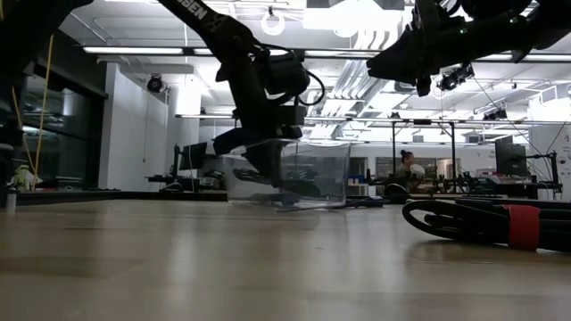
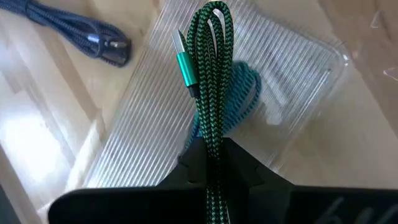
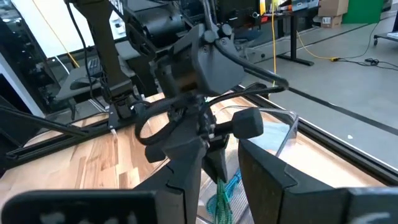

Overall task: Pick and place USB-C Cables
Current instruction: Put the green charger cable into the transparent bin

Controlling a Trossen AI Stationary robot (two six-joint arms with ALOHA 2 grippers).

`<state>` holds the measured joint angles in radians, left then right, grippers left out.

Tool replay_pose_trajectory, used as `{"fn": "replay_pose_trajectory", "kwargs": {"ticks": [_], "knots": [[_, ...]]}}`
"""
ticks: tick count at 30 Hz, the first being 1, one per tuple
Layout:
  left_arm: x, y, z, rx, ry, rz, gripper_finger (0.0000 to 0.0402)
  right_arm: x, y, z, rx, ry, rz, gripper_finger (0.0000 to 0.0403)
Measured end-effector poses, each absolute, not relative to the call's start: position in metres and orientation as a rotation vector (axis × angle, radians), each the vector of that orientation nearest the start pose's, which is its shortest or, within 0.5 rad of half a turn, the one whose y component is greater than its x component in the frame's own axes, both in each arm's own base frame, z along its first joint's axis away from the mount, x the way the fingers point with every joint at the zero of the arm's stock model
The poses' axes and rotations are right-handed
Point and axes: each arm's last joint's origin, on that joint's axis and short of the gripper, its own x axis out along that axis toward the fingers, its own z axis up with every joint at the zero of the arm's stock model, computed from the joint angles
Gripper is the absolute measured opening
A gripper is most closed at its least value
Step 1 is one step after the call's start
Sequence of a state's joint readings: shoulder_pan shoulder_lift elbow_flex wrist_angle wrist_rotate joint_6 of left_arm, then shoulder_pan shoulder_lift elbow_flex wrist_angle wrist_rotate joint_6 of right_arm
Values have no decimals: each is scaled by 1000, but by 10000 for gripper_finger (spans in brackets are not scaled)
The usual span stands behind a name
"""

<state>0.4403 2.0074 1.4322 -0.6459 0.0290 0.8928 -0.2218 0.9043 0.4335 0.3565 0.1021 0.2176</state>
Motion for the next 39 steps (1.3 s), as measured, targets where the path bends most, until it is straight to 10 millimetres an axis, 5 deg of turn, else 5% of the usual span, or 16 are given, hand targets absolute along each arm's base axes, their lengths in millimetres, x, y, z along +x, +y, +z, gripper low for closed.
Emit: {"fn": "replay_pose_trajectory", "kwargs": {"ticks": [20, 39], "knots": [[362, 139, 189, 522, 1290, -231, 0, 193, -46, 242, 224, 78, -334, 99], [353, 180, 192, 460, 1227, -85, 0, 193, -46, 243, 232, 77, -334, 99]]}}
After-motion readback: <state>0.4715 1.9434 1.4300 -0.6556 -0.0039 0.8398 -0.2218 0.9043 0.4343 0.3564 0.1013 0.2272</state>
